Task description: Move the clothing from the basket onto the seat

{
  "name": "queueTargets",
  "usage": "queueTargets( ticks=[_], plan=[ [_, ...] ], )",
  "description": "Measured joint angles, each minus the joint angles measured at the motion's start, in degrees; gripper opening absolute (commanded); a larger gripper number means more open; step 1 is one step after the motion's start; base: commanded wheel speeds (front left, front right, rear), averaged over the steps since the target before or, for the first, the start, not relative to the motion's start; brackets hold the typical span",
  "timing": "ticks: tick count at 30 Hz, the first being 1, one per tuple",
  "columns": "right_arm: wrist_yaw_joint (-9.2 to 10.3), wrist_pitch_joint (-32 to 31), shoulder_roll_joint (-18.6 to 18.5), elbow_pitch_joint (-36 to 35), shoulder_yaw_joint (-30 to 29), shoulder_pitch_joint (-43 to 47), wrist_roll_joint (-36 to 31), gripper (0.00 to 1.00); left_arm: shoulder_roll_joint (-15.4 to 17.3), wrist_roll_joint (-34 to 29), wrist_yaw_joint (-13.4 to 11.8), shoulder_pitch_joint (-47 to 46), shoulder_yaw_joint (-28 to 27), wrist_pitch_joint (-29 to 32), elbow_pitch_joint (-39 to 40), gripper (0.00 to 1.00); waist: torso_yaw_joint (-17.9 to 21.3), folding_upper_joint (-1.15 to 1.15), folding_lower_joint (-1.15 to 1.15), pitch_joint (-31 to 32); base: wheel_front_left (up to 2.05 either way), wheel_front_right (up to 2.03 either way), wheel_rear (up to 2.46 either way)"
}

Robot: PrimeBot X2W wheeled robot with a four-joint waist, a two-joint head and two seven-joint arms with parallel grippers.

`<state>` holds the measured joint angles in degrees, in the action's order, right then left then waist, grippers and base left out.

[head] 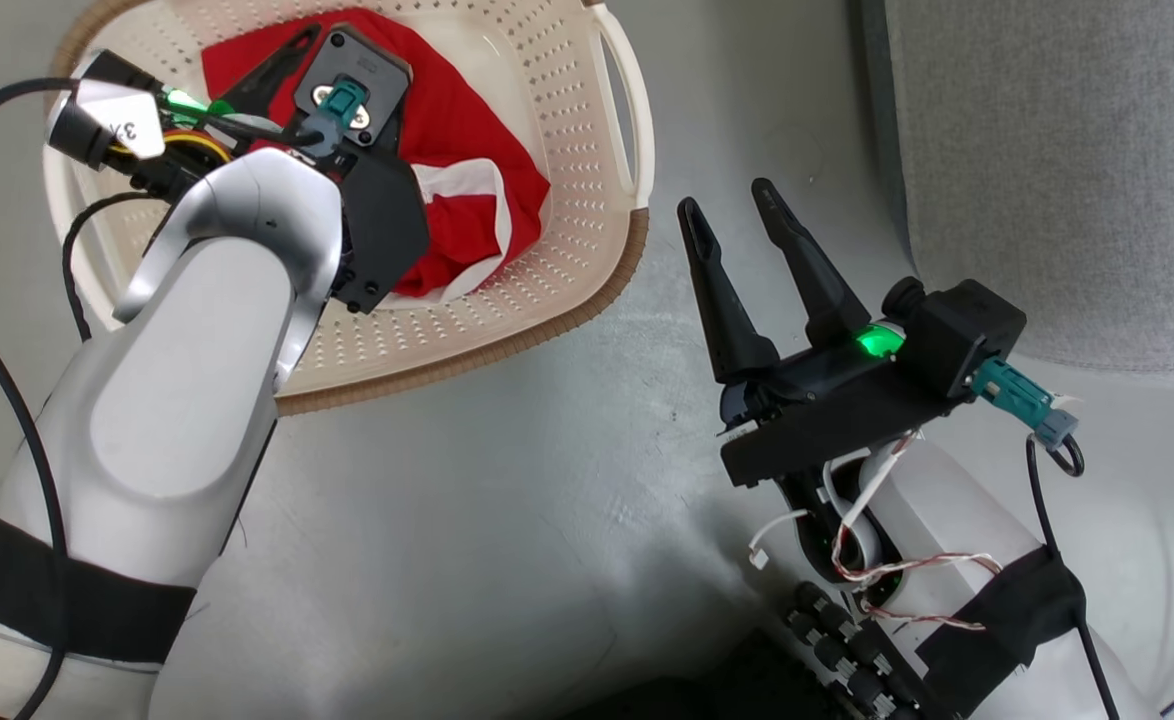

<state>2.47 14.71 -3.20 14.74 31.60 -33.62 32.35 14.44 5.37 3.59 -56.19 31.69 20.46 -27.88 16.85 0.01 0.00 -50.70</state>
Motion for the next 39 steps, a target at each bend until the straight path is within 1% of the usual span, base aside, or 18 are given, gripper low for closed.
queueTargets(
  ticks=[3,5,9,25,33,39],
  plan=[
    [0.12,0.0,0.0,-0.1,0.1,-0.5,0.0,1.00,0.2,-0.1,0.1,-0.7,0.2,1.3,-0.7,1.00,0.5,0.00,0.00,-1.2,0.00,0.00,0.00],
    [0.12,0.0,0.0,-0.3,0.1,-1.2,0.0,1.00,0.7,-0.6,0.5,-1.5,0.2,2.2,-1.1,1.00,0.7,0.00,0.00,-2.1,0.00,0.00,0.00],
    [0.12,0.0,0.0,-0.7,0.5,-2.3,0.1,1.00,1.7,-1.3,0.5,-3.4,0.1,3.9,-2.0,1.00,1.2,0.00,0.00,-3.9,0.00,0.00,0.00],
    [0.13,0.0,0.0,-1.0,3.5,-4.7,2.0,1.00,2.0,-3.2,0.5,-8.7,0.6,8.8,-5.3,1.00,3.2,0.00,0.00,-8.9,0.00,0.00,0.00],
    [0.63,0.0,0.0,-1.4,5.3,-4.8,3.6,1.00,2.9,-3.7,0.5,-9.7,0.7,10.0,-6.4,1.00,4.5,0.00,0.00,-10.5,0.00,0.00,0.00],
    [0.99,0.0,0.1,-1.3,5.5,-4.6,4.0,1.00,2.7,-3.7,0.5,-9.8,0.8,10.2,-7.5,1.00,5.2,-0.01,0.00,-11.0,0.00,0.00,0.00]
  ],
)
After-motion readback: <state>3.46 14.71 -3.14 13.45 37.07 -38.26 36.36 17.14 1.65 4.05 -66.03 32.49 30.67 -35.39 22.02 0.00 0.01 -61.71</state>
